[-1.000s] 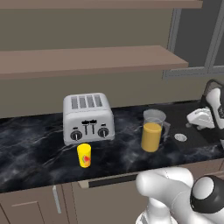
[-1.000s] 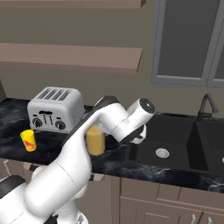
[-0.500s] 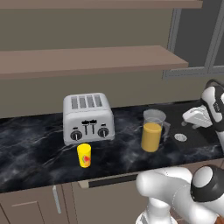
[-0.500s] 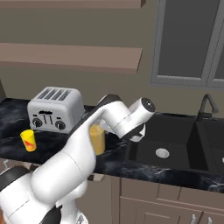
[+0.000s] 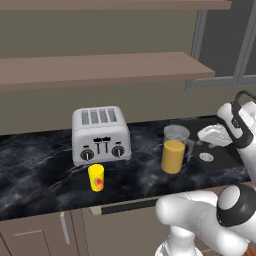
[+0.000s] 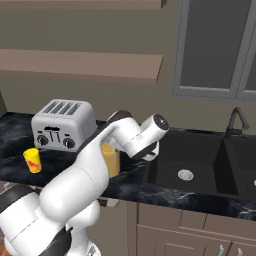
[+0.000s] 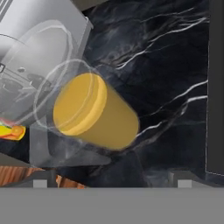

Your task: Place the pitcher and cup on the dining counter for serving.

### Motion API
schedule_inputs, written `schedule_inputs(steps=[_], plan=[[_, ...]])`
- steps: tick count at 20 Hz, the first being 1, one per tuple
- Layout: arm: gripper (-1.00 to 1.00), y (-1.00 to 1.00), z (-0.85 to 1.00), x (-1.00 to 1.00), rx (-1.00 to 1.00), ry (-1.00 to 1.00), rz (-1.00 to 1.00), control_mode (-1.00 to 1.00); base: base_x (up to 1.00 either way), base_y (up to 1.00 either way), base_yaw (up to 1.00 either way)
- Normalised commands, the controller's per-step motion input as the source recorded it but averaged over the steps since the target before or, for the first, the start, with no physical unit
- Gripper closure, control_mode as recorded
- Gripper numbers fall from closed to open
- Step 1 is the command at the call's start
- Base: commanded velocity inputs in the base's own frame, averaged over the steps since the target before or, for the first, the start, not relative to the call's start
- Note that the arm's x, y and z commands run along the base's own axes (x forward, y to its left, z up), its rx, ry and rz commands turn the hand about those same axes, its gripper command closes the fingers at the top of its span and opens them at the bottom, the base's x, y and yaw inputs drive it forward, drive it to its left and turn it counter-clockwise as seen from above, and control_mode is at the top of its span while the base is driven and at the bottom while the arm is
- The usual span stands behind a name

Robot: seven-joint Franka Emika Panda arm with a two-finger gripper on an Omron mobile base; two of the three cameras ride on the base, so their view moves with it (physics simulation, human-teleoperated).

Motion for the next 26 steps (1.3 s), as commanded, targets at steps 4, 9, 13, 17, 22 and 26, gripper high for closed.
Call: schedule_inputs(steps=[4,9,13,17,22,26], plan=[[-1.0,0.27,-0.14,0.18,0.0,-0.02,0.0,-1.0,0.0,0.0,0.0],[-1.0,0.23,-0.08,0.05,0.0,-0.02,0.0,-1.0,0.0,0.0,0.0],[-1.0,0.09,-0.01,-0.16,0.0,-0.08,0.0,-1.0,0.0,0.0,0.0],[-1.0,-0.01,0.04,-0.44,0.0,-0.19,0.02,-1.0,0.0,0.0,0.0],[-1.0,0.07,0.0,-0.01,0.0,-0.03,0.0,-1.0,0.0,0.0,0.0],[-1.0,0.19,0.0,0.0,-0.02,0.0,0.0,-1.0,0.0,0.0,0.0]])
